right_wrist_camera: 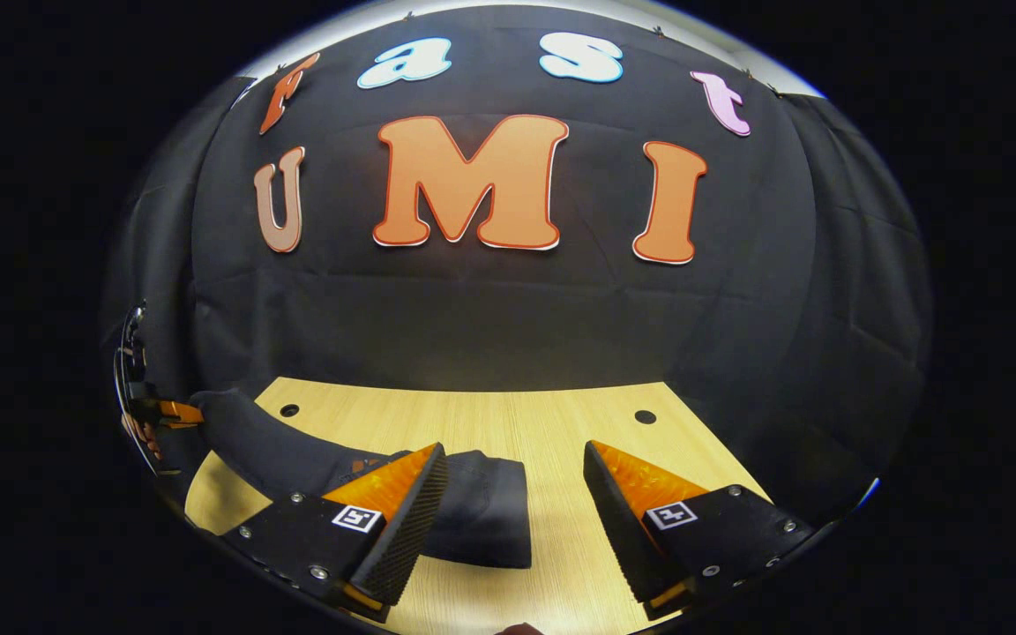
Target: Grasp the waist and the cuffs of the jeans and fold them to make the two legs overlap; first hold the waist and fold one-third of the jeans toward the cuffs, then hold the cuffs and fold the remaining one-third in the same direction to finish folding.
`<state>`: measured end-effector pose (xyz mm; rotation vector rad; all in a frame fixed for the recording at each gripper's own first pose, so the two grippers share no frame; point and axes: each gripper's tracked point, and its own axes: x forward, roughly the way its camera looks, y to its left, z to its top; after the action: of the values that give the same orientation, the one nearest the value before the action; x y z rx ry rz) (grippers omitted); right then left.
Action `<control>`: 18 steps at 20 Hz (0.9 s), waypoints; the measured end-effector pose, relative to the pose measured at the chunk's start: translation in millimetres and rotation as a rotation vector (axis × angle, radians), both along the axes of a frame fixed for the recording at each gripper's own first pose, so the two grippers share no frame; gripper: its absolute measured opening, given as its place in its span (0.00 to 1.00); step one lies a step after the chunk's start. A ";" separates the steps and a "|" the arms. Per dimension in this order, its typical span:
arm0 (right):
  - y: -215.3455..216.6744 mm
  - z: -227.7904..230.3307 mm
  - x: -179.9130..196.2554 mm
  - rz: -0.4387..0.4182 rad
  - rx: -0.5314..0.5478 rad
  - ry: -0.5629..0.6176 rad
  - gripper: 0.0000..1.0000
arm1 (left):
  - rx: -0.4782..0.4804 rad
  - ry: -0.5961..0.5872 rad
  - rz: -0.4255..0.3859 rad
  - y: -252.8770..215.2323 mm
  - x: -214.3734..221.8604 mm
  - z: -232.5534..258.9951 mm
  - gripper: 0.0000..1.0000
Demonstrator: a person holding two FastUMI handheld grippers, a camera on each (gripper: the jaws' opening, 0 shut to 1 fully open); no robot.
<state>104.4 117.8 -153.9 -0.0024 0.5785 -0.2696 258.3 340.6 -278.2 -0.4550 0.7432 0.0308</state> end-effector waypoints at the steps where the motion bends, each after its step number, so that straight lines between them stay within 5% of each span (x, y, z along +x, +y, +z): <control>1: 0.5 0.7 0.5 0.009 0.008 -0.002 0.94 | -0.002 -0.023 -0.011 -7.9 -0.3 9.2 0.03; 18: -51.1 -2.4 -6.9 0.068 0.069 -0.042 0.93 | -0.036 -0.250 -0.260 -215.6 -33.3 130.1 0.04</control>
<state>97.5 66.7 -156.3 0.0498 0.5448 -0.1829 225.0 125.1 -148.1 -0.3854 0.5526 -0.2785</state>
